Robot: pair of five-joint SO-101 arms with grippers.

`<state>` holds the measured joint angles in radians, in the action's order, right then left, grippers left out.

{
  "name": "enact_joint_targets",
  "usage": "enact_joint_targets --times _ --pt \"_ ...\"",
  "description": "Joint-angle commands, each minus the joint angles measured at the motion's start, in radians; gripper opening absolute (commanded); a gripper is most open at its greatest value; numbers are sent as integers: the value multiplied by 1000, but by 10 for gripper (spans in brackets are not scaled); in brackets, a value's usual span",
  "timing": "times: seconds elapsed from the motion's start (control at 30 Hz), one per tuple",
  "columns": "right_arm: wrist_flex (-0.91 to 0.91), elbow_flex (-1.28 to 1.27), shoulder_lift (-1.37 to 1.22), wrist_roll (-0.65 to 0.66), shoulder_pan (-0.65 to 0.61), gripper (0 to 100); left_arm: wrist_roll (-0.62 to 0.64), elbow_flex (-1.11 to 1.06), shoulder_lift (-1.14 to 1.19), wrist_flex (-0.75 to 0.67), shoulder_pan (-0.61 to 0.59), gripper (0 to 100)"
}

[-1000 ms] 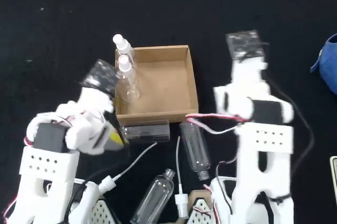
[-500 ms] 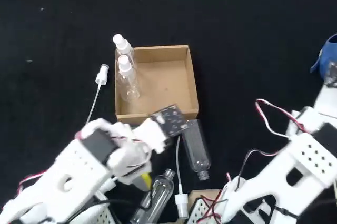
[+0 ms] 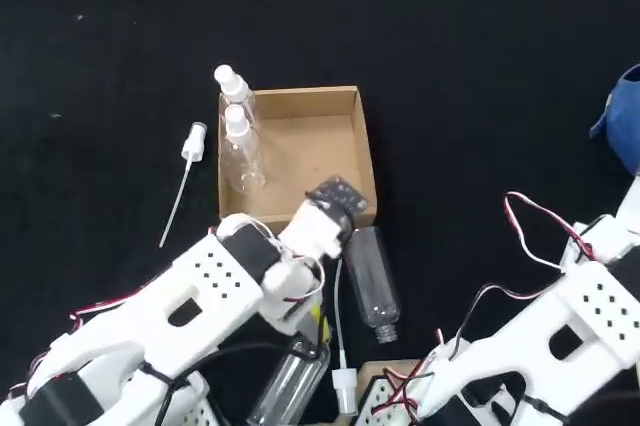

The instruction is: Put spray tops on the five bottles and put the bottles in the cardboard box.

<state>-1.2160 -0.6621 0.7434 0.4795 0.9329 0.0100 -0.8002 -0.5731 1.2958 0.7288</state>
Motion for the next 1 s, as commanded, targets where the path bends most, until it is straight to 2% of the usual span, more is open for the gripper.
enact_joint_targets --times 0.0,0.17,0.27,0.6,0.8,0.97 --pt "89 -19 15 8 17 180 92 -59 0 -3 90 241" --pt "103 -35 15 8 17 180 127 -110 -11 -8 243 242" --pt "103 -35 15 8 17 180 123 -116 -2 -18 282 242" --pt "101 -35 15 26 17 180 115 -183 0 -46 289 242" --pt "101 -35 16 26 17 180 115 -283 0 -163 286 241" --pt "101 -35 16 26 17 180 115 -288 -9 -169 291 237"
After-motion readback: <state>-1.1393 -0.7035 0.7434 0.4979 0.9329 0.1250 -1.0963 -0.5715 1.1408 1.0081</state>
